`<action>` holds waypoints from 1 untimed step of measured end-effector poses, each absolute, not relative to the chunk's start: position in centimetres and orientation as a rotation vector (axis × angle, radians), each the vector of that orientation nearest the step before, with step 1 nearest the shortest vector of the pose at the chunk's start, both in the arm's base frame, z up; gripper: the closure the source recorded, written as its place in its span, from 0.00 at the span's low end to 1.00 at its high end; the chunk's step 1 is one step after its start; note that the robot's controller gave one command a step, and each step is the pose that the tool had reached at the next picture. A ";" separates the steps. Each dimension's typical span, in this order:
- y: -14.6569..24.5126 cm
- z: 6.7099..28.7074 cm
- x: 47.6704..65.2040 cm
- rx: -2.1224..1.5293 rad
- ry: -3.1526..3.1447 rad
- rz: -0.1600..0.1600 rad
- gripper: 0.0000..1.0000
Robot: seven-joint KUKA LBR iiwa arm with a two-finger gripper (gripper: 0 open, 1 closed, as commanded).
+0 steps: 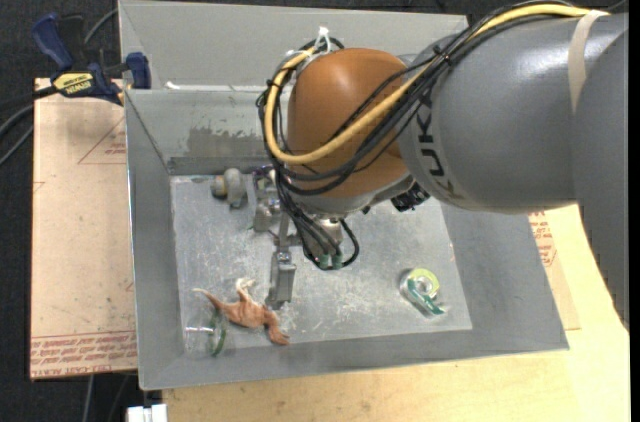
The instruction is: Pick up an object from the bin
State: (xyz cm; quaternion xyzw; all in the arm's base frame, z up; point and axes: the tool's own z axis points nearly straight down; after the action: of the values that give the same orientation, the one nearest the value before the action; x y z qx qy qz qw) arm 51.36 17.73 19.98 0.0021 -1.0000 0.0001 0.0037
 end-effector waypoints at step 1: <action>17.6 20.4 51.6 0.000 -3.142 -0.002 0.00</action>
Offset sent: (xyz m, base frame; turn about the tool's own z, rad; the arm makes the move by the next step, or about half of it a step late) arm -0.0188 -0.0370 -0.0847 -0.1624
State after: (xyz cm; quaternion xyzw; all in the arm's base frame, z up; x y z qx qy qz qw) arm 51.56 17.61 20.42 -0.0001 -1.0000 -0.0005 -0.0001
